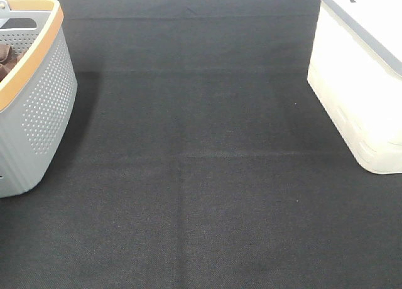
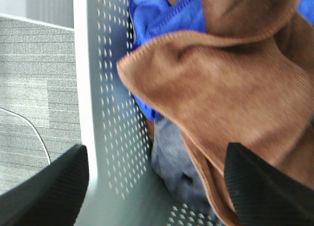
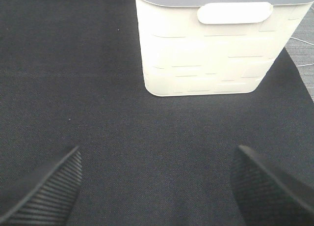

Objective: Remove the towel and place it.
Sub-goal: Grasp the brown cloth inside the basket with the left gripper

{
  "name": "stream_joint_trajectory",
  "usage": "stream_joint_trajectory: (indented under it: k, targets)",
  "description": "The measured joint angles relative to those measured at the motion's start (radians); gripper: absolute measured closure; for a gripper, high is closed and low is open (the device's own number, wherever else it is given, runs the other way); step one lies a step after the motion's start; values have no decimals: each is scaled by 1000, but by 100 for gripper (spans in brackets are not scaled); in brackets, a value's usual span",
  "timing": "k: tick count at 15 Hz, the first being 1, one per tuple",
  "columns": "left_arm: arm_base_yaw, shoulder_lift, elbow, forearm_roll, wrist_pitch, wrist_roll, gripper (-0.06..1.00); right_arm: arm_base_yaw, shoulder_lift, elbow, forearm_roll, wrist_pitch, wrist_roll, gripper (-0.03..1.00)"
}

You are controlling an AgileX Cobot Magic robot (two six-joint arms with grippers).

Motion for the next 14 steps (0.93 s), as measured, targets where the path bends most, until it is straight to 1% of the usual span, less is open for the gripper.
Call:
stream_joint_trajectory:
  k: [2,3,7,10,14]
  targets:
    - [21,67,-65,1,0,19,21,0,0,0,0,0,0,19]
    - [25,108,-108,2,0,45,21,0,0,0,0,0,0,19]
    - [25,220,-202,1,-20,115,21,0,0,0,0,0,0,19]
    - [25,248,-202,-7,-23,141,22,0,0,0,0,0,0,19]
    - [25,281,-202,-32,-36,187,26,0,0,0,0,0,0,19]
